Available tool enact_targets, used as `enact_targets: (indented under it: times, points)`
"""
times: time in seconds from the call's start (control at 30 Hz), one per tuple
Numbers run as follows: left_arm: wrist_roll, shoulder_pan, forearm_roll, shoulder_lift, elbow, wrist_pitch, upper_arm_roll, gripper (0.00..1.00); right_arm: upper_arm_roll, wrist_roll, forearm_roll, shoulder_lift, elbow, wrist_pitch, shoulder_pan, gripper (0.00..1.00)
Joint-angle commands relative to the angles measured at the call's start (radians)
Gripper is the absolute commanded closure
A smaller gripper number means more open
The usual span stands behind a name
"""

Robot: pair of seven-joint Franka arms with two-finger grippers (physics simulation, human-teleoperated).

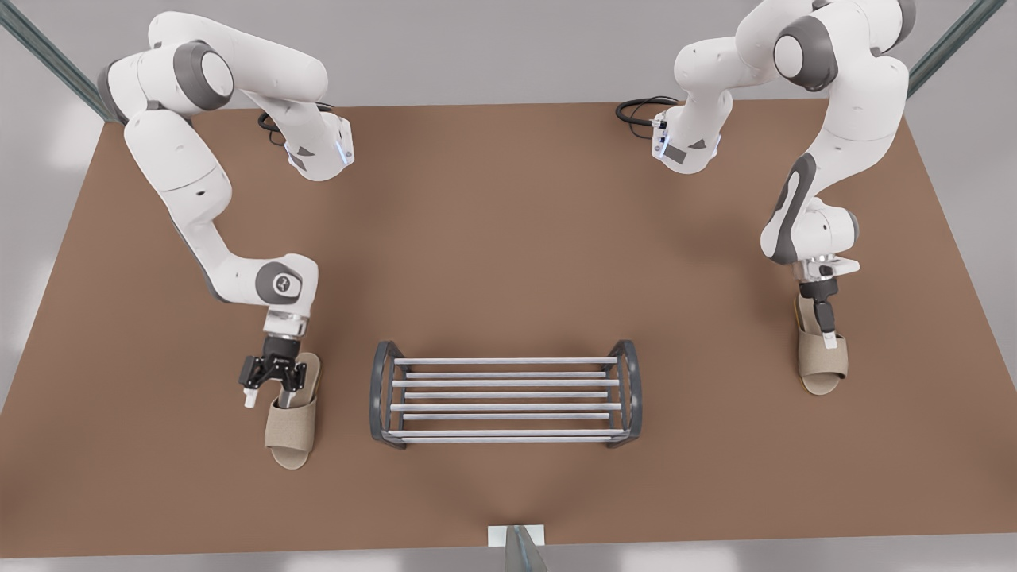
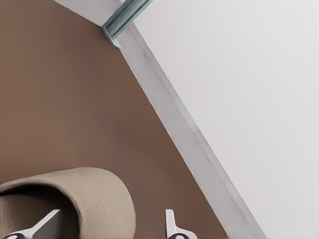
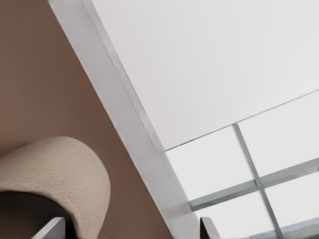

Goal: Place the right shoe on the shoe rack with the right arm, and place the left shoe on the shoe rack with the left arm

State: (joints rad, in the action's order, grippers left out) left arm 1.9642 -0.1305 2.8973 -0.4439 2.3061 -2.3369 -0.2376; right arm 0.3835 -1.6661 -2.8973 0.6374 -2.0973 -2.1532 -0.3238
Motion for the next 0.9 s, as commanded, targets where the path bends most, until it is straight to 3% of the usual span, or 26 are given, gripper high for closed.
enact_targets:
  times: [0.0,0.3,0.37,0.5,0.57,0.7,0.73,0.77,0.8,0.87]
  points:
    - [0.016,0.000,0.083,0.001,-0.001,-0.002,0.006,0.00,0.000,-0.159,-0.039,0.007,0.016,-0.007,0.000,0.03]
    - [0.013,0.000,0.083,-0.030,-0.040,-0.030,0.006,0.00,0.000,-0.159,-0.039,0.041,0.079,-0.040,0.002,0.00]
    - [0.013,0.000,0.083,-0.036,-0.045,-0.032,0.008,0.15,0.000,-0.159,-0.034,0.054,0.075,-0.040,0.005,0.00]
    - [0.013,0.000,0.083,-0.045,-0.050,-0.032,0.012,0.14,0.000,-0.116,-0.037,0.054,0.079,-0.062,0.003,0.00]
    - [-0.002,0.000,0.083,-0.053,-0.054,-0.032,0.012,0.25,-0.021,-0.060,-0.039,0.054,0.131,-0.129,0.000,0.00]
    - [-0.002,0.000,0.083,-0.053,-0.054,-0.032,0.012,0.25,-0.041,-0.060,-0.039,0.087,0.164,-0.126,0.008,0.00]
    - [-0.002,0.000,0.083,-0.053,-0.059,-0.033,0.012,0.34,-0.041,-0.060,-0.039,0.088,0.164,-0.125,0.009,0.00]
    - [-0.002,0.000,0.083,-0.053,-0.059,-0.033,0.012,0.35,-0.041,-0.060,-0.039,0.088,0.164,-0.123,0.011,0.16]
    - [-0.002,0.000,0.083,-0.053,-0.059,-0.033,0.012,0.35,-0.041,-0.060,-0.039,0.087,0.164,-0.122,0.012,0.79]
    - [-0.002,0.000,0.083,-0.053,-0.059,-0.032,0.012,0.35,-0.040,-0.060,-0.043,0.085,0.164,-0.122,0.014,0.79]
